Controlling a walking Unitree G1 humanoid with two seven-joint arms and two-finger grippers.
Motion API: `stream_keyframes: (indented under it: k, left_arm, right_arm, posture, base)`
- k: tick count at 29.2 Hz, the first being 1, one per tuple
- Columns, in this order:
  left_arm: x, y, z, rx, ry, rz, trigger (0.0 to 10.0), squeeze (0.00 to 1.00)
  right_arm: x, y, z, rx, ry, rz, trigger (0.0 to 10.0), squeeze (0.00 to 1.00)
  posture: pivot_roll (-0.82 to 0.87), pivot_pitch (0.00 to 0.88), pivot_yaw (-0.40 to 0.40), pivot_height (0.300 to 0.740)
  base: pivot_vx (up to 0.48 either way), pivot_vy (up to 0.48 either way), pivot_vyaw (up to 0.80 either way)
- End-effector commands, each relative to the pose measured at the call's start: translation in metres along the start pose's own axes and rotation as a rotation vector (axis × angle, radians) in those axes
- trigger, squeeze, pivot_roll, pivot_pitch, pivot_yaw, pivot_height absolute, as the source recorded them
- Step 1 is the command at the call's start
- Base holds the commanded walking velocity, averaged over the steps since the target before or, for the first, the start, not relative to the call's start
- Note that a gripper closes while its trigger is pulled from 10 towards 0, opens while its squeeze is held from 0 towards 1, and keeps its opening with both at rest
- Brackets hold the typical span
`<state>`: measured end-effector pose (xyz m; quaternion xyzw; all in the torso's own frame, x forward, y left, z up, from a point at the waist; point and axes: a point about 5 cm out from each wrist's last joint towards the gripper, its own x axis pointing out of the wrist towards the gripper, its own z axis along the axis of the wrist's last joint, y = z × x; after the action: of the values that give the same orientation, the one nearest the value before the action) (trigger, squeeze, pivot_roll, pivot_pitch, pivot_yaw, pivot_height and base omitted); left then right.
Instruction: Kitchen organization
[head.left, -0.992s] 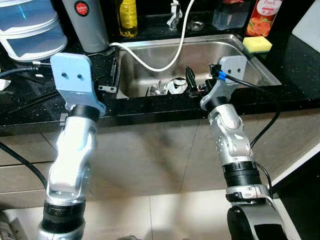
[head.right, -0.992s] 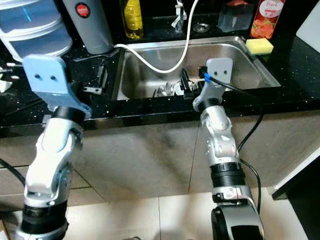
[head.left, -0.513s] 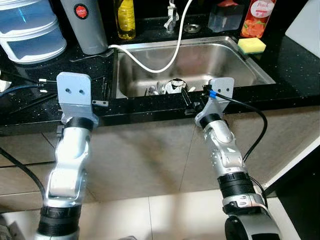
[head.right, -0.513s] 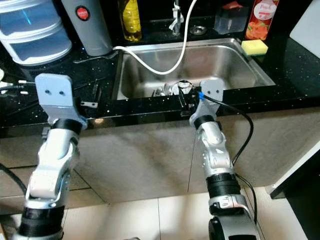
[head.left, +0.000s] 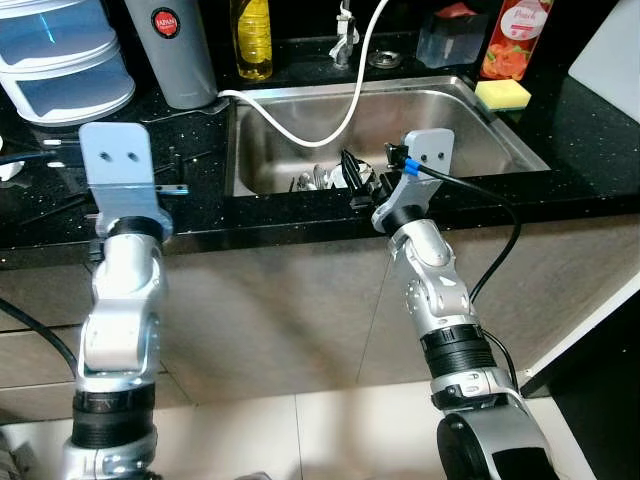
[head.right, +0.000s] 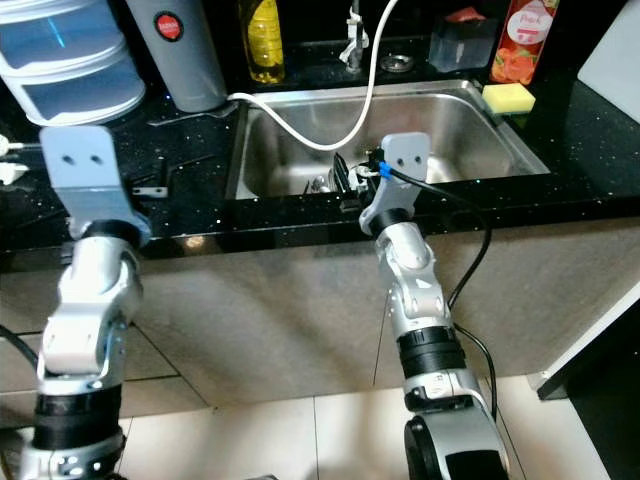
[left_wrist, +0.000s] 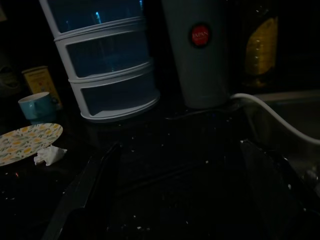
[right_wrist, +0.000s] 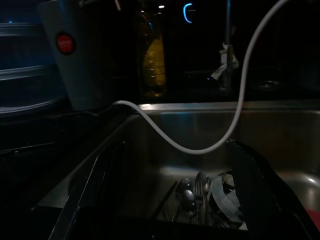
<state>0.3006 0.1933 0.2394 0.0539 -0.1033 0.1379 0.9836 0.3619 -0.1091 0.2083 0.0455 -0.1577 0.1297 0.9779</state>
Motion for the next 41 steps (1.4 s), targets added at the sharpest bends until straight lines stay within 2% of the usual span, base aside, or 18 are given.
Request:
stream_keyframes:
  k: [1,4,8,9,13,16,19,22,27,31,33,37,38,41]
  left_arm:
    - [-0.001,-0.003,0.008,0.007,-0.03,-0.036,10.0,0.0]
    - [-0.002,-0.006,0.007,0.047,-0.045,-0.048,10.0,0.0]
    - [-0.005,-0.011,0.003,0.036,-0.01,-0.063,10.0,0.0]
    - [-0.005,-0.016,0.004,-0.025,-0.001,-0.08,10.0,0.0]
    - [-0.006,-0.019,0.006,-0.071,-0.001,-0.086,10.0,0.0]
    - [-0.006,-0.021,0.009,-0.064,-0.006,-0.091,10.0,0.0]
    - [-0.007,-0.023,0.02,-0.02,-0.051,-0.083,10.0,0.0]
    - [-0.008,-0.024,0.027,0.004,-0.095,-0.132,10.0,0.0]
    - [-0.011,-0.004,0.032,0.037,-0.123,-0.072,10.0,0.0]
    - [-0.012,-0.001,0.034,0.043,-0.128,-0.068,10.0,0.0]
    - [-0.016,0.005,0.038,0.046,-0.143,-0.056,10.0,0.0]
    - [-0.017,0.007,0.039,0.046,-0.148,-0.049,10.0,0.0]
    - [-0.017,0.007,0.036,0.029,-0.144,-0.052,10.0,0.0]
    - [-0.013,0.003,0.031,0.001,-0.118,-0.076,10.0,0.0]
  right_arm:
    - [0.003,0.001,0.003,-0.002,-0.01,0.013,10.0,0.0]
    - [0.004,0.0,0.004,-0.004,-0.014,0.013,10.0,0.0]
    - [0.003,-0.002,0.005,-0.011,-0.016,0.01,10.0,0.0]
    - [0.0,-0.003,0.007,-0.024,-0.023,0.011,10.0,0.0]
    - [-0.005,-0.001,0.011,-0.05,-0.03,0.029,10.0,0.0]
    - [-0.006,0.0,0.012,-0.055,-0.031,0.038,10.0,0.0]
    - [-0.006,0.001,0.018,-0.053,-0.043,0.05,10.0,0.0]
    - [-0.003,0.003,0.026,-0.047,-0.06,0.06,10.0,0.0]
    - [0.005,0.019,0.03,-0.016,-0.064,0.133,10.0,0.0]
    - [0.007,0.023,0.03,-0.009,-0.063,0.146,10.0,0.0]
    - [0.012,0.031,0.031,0.015,-0.063,0.17,10.0,0.0]
    - [0.014,0.033,0.032,0.02,-0.065,0.18,10.0,0.0]
    - [0.014,0.037,0.032,0.024,-0.067,0.182,10.0,0.0]
    - [0.009,0.036,0.034,0.029,-0.077,0.157,10.0,0.0]
  posture:
    - [-0.01,0.008,0.038,0.74]
    - [-0.01,0.007,0.038,0.74]
    - [-0.03,0.009,0.04,0.74]
    - [-0.05,0.02,0.036,0.74]
    - [-0.06,0.04,0.018,0.74]
    - [-0.06,0.047,0.013,0.74]
    - [-0.05,0.072,0.008,0.74]
    - [-0.05,0.081,-0.005,0.74]
    - [0.02,0.093,-0.052,0.74]
    - [0.04,0.087,-0.068,0.74]
    - [0.06,0.084,-0.074,0.74]
    - [0.06,0.082,-0.073,0.74]
    - [0.02,0.073,-0.049,0.74]
    - [0.01,0.059,-0.021,0.74]
  base:
    - [0.0,0.0,0.0]
    - [0.0,0.0,0.0]
    - [0.0,0.0,0.0]
    - [0.0,0.0,0.0]
    - [0.0,0.0,0.0]
    - [0.0,0.0,0.0]
    - [0.0,0.0,0.0]
    - [0.0,0.0,0.0]
    - [0.0,0.0,0.0]
    - [0.0,0.0,0.0]
    - [0.0,0.0,0.0]
    - [0.0,0.0,0.0]
    - [0.0,0.0,0.0]
    - [0.0,0.0,0.0]
